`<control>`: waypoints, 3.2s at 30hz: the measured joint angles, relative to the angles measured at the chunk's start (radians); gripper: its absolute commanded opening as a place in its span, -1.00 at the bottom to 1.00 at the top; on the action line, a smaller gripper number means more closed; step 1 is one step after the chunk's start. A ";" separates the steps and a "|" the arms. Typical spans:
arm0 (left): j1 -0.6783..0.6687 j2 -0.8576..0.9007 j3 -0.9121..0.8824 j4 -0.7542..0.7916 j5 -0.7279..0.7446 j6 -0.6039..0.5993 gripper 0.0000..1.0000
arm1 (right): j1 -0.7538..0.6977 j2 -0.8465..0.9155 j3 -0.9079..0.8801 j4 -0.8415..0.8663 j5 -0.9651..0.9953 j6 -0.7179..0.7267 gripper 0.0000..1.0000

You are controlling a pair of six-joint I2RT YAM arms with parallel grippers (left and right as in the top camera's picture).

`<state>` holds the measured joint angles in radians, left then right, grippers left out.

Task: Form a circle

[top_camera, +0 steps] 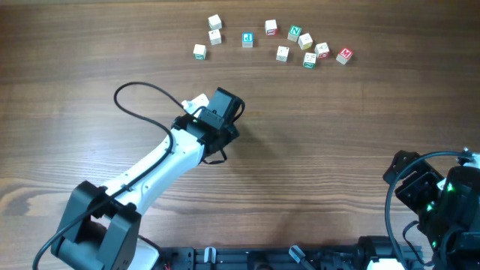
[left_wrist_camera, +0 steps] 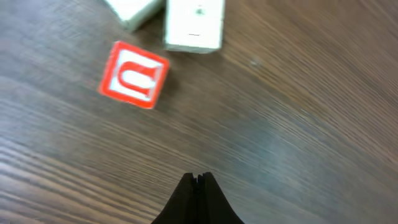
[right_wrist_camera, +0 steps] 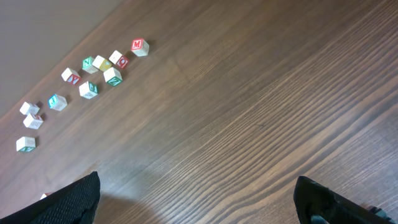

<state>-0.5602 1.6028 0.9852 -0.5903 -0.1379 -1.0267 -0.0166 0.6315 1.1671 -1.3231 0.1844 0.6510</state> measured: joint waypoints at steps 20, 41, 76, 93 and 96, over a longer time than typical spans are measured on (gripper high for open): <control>0.033 0.147 -0.018 0.063 -0.037 -0.066 -0.92 | 0.000 0.000 0.000 0.000 0.000 0.000 1.00; 0.033 0.147 -0.018 0.003 -0.029 -0.116 -0.92 | 0.000 0.000 0.000 0.000 0.000 0.000 1.00; 0.033 0.147 -0.018 -0.007 -0.037 -0.147 -0.86 | 0.000 0.000 0.000 0.000 0.000 0.000 1.00; 0.033 0.147 -0.018 -0.005 -0.037 -0.155 -0.92 | 0.000 0.000 0.000 0.000 0.000 0.000 1.00; 0.033 0.147 -0.018 -0.005 -0.037 -0.155 -0.92 | 0.000 0.000 0.000 0.000 0.000 0.000 1.00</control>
<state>-0.5274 1.7496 0.9676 -0.5957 -0.1753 -1.1816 -0.0166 0.6315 1.1671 -1.3231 0.1848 0.6510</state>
